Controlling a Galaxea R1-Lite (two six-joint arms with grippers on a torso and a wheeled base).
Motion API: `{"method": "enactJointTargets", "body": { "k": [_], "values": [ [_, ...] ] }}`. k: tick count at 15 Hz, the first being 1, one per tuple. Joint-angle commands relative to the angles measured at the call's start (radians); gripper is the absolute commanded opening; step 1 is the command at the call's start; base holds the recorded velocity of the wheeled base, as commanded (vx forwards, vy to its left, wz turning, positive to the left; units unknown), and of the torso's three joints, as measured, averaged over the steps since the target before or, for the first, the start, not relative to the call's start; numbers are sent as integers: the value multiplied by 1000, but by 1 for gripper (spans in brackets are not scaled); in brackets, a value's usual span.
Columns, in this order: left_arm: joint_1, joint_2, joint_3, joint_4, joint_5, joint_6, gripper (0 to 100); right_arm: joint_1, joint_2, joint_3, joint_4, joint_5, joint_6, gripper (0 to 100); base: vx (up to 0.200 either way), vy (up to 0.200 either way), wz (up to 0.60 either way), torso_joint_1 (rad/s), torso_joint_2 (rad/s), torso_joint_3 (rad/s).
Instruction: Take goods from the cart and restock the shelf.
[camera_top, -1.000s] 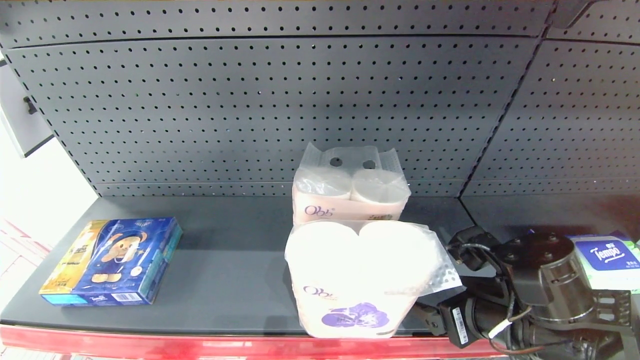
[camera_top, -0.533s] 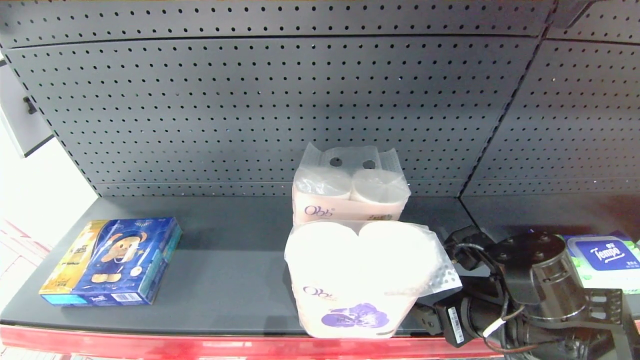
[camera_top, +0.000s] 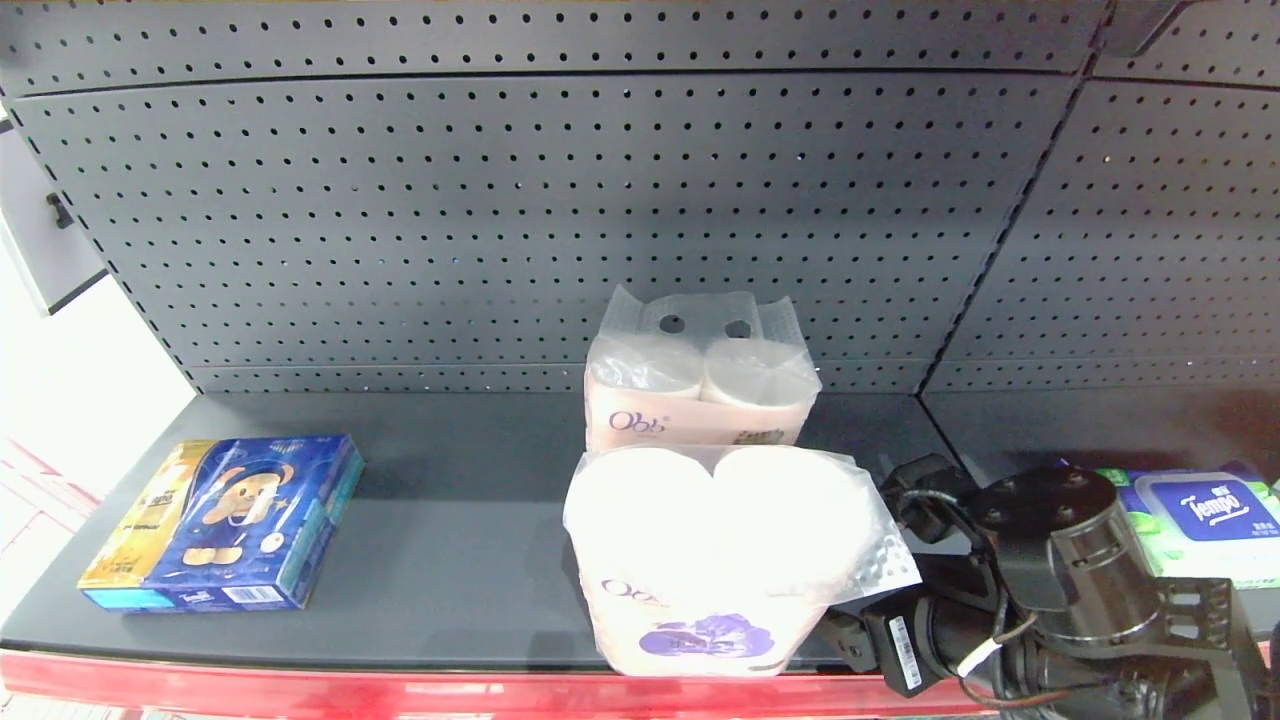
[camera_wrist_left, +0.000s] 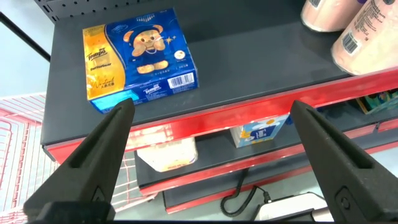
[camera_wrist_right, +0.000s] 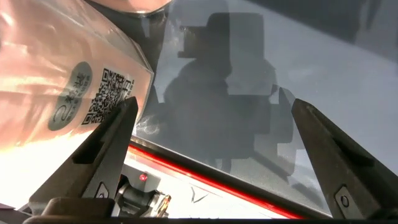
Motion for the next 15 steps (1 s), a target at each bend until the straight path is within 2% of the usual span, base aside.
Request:
{"method": "enactJointTargets", "body": {
  "k": [1, 7, 15],
  "values": [
    [0, -1, -1, 0, 0, 0, 100, 0, 5, -1, -1, 0, -1, 100, 0, 0, 0, 0, 0, 0],
    [0, -8, 1, 1, 0, -3, 100, 0, 26, -18, -1, 0, 0, 100, 0, 0, 0, 0, 0, 0],
    [0, -6, 1, 1, 0, -6, 100, -1, -26, 68, -1, -2, -1, 100, 0, 0, 0, 0, 0, 0]
  ]
}}
